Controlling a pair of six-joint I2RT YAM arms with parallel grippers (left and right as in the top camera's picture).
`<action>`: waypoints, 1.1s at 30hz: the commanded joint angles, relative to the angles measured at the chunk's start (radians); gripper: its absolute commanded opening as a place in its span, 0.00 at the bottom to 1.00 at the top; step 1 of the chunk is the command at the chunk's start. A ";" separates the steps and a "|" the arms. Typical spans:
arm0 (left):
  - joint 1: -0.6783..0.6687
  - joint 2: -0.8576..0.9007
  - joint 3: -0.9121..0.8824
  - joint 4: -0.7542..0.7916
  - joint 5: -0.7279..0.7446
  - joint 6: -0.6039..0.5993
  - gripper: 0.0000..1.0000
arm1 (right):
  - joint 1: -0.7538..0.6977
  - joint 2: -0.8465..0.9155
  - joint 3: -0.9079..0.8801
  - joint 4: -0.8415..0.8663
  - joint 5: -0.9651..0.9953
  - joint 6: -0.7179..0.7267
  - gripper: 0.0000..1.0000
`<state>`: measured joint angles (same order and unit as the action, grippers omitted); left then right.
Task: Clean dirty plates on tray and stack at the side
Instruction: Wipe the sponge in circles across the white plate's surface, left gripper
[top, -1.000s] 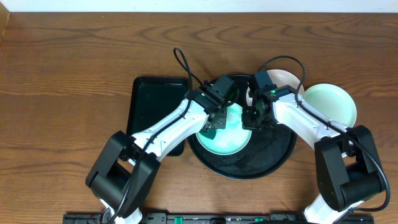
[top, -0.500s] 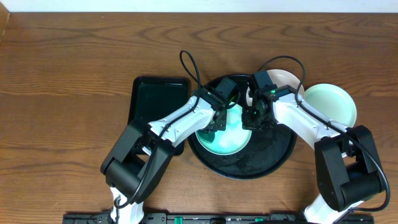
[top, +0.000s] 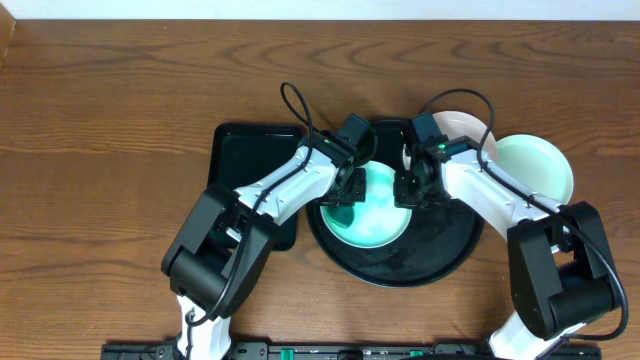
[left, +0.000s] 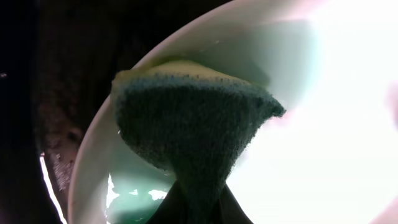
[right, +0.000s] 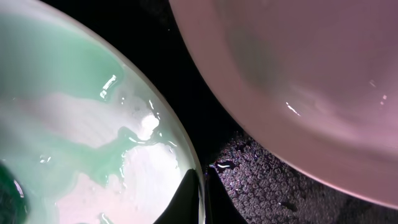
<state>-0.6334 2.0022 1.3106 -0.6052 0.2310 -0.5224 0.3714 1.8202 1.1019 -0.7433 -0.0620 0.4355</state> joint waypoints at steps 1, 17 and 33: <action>-0.050 0.129 -0.047 0.064 0.345 -0.014 0.08 | 0.010 0.003 -0.006 0.013 -0.044 -0.006 0.01; -0.050 0.123 -0.034 0.096 0.484 -0.014 0.08 | 0.022 0.003 -0.006 0.018 -0.043 -0.006 0.01; -0.024 -0.165 -0.019 0.073 0.201 0.013 0.08 | 0.024 0.003 -0.006 0.018 -0.043 -0.006 0.01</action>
<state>-0.6640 1.9144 1.2903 -0.5201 0.5686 -0.5228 0.3717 1.8194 1.1015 -0.7448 -0.0177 0.4278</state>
